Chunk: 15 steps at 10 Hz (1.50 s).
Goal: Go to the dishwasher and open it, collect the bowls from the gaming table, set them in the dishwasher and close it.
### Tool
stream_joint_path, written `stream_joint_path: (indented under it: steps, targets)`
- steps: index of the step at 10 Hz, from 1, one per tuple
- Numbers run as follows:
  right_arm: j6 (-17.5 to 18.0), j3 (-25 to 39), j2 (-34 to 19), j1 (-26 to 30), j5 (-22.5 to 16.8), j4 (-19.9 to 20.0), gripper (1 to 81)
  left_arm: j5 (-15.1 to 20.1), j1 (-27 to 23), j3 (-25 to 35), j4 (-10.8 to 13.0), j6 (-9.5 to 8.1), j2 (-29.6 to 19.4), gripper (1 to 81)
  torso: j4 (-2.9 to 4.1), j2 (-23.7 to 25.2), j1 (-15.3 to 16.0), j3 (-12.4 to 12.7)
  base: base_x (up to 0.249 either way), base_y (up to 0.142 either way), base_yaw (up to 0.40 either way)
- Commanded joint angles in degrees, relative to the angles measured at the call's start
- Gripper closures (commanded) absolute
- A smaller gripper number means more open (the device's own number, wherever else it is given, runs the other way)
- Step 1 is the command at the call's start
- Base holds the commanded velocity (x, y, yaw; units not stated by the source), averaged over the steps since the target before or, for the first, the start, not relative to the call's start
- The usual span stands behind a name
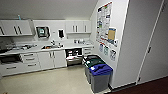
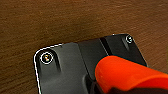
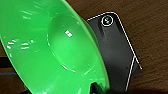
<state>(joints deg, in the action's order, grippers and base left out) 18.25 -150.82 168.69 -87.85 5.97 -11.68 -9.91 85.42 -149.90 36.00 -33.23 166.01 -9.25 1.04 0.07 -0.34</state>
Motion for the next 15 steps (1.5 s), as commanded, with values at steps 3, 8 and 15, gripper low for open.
stream_joint_path:
  steps: [3,8,15]
  targets:
    - [-0.32,0.36,0.00,2.71,-2.81,-1.15,81.1,1.65,-3.19,0.13,0.30,-0.08,-0.76,81.1,0.00,0.02,0.00,0.00,0.157,0.000,0.000]
    - [-0.32,0.36,0.00,2.71,-2.81,-1.15,81.1,0.68,-3.19,0.13,0.21,-0.17,-0.94,81.1,0.00,0.00,0.02,0.00,0.143,0.000,0.000]
    - [-0.32,0.36,-0.09,2.63,-2.81,-1.15,81.1,0.59,-3.19,0.22,0.30,-0.17,-0.85,81.1,0.00,0.00,0.00,0.00,0.136,0.000,0.000]
